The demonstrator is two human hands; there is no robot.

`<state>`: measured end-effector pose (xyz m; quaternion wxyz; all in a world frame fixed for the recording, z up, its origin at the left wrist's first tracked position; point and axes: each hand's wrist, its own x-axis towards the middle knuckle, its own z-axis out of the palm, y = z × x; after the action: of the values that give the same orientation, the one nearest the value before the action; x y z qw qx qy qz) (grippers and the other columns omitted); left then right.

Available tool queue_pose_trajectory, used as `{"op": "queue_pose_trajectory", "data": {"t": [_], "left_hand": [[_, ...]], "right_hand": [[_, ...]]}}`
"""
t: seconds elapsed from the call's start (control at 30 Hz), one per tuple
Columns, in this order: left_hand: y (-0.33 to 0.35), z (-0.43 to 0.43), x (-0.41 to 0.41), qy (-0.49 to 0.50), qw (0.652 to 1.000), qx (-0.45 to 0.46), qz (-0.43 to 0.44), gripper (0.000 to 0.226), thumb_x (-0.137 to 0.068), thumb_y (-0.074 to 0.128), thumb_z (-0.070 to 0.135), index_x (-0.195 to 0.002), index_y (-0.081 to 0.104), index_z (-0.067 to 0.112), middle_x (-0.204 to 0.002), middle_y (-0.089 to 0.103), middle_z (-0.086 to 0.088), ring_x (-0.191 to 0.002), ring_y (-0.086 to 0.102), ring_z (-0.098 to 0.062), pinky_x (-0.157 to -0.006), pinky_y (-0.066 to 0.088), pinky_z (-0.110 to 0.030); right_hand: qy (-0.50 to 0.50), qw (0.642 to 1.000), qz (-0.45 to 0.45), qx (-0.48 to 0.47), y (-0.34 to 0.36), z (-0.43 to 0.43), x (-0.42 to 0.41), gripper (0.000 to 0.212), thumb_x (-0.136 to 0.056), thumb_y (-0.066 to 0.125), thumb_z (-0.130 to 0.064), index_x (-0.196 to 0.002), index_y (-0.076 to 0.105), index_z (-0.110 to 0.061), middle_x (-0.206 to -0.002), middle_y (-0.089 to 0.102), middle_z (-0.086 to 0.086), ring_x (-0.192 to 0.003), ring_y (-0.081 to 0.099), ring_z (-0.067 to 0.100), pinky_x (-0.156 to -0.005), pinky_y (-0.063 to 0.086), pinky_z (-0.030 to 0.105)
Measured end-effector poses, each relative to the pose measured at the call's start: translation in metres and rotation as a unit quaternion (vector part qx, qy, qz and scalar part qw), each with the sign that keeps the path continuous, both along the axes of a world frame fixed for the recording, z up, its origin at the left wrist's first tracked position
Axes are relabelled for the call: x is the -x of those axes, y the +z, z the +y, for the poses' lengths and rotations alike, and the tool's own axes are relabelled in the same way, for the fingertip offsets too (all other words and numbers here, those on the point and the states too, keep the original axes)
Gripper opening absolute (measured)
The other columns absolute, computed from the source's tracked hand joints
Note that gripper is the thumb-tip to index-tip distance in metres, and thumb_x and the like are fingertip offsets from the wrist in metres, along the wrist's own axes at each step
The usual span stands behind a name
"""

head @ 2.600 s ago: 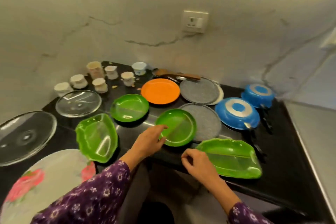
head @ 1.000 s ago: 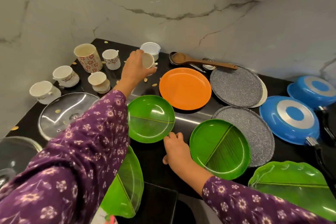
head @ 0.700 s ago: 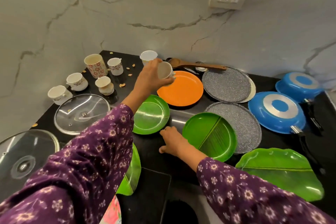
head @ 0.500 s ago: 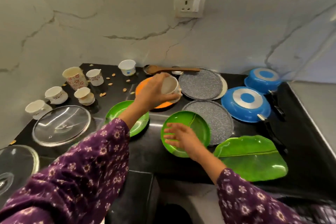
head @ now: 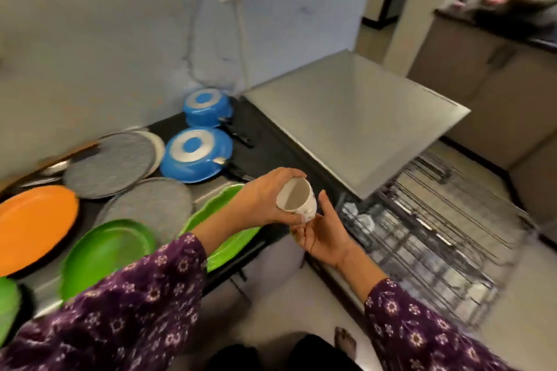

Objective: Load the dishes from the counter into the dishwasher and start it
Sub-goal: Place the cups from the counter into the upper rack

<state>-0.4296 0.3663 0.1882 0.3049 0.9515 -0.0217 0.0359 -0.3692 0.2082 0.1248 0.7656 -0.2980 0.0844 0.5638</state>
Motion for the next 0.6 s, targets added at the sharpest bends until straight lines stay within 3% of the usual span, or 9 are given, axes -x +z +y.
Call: {"op": "queue_pose_trajectory", "data": {"t": [0.13, 0.23, 0.33, 0.43, 0.53, 0.6], "left_hand": [[-0.012, -0.065, -0.057, -0.106, 0.994, 0.005, 0.04, 0.088, -0.063, 0.073, 0.064, -0.137, 0.038, 0.028, -0.134, 0.045, 0.013, -0.12, 0.048, -0.005, -0.1, 0.042, -0.03], [-0.02, -0.104, -0.095, -0.171, 0.981, 0.005, 0.086, 0.092, -0.067, 0.076, 0.058, -0.142, 0.034, 0.023, -0.14, 0.04, 0.007, -0.124, 0.042, -0.006, -0.104, 0.034, -0.022], [-0.036, -0.133, -0.132, -0.166, 0.98, 0.02, 0.111, 0.079, -0.079, 0.065, 0.057, -0.143, 0.035, 0.021, -0.142, 0.04, 0.002, -0.126, 0.041, -0.01, -0.106, 0.032, -0.025], [-0.062, -0.153, -0.174, -0.154, 0.985, -0.011, 0.076, 0.067, -0.088, 0.052, 0.056, -0.14, 0.038, 0.018, -0.142, 0.043, -0.003, -0.128, 0.042, -0.017, -0.108, 0.031, -0.03], [-0.093, -0.166, -0.21, -0.155, 0.98, -0.121, 0.03, 0.054, -0.095, 0.05, 0.042, -0.141, 0.039, 0.014, -0.145, 0.041, -0.007, -0.131, 0.039, -0.023, -0.109, 0.031, -0.033], [-0.109, -0.173, -0.23, -0.155, 0.972, -0.174, 0.022, 0.052, -0.096, 0.049, 0.036, -0.142, 0.039, 0.012, -0.148, 0.037, -0.008, -0.135, 0.035, -0.024, -0.111, 0.027, -0.034]], "right_hand": [[-0.09, 0.995, 0.043, -0.007, -0.011, -0.076, -0.032, 0.051, -0.091, 0.047, -0.047, -0.111, 0.063, -0.003, -0.094, 0.066, 0.015, -0.057, 0.063, 0.019, -0.048, 0.055, 0.025], [-0.135, 0.99, 0.016, 0.038, -0.014, -0.127, -0.053, 0.045, -0.096, 0.042, -0.041, -0.112, 0.059, -0.002, -0.091, 0.066, 0.019, -0.057, 0.065, 0.022, -0.049, 0.056, 0.025], [-0.183, 0.974, -0.005, 0.131, -0.03, -0.178, -0.081, 0.039, -0.093, 0.051, -0.036, -0.114, 0.057, -0.004, -0.093, 0.063, 0.018, -0.064, 0.063, 0.022, -0.051, 0.056, 0.024], [-0.201, 0.94, -0.092, 0.262, -0.055, -0.222, -0.116, 0.03, -0.094, 0.055, -0.029, -0.117, 0.056, -0.01, -0.106, 0.06, 0.015, -0.078, 0.063, 0.022, -0.057, 0.057, 0.027], [-0.146, 0.863, -0.262, 0.406, -0.085, -0.248, -0.146, 0.027, -0.088, 0.064, -0.022, -0.113, 0.055, -0.017, -0.118, 0.058, 0.012, -0.089, 0.065, 0.024, -0.068, 0.059, 0.036], [-0.057, 0.759, -0.41, 0.502, -0.106, -0.257, -0.166, 0.038, -0.081, 0.07, -0.025, -0.115, 0.054, -0.022, -0.119, 0.056, 0.004, -0.094, 0.063, 0.021, -0.074, 0.057, 0.036]]}}
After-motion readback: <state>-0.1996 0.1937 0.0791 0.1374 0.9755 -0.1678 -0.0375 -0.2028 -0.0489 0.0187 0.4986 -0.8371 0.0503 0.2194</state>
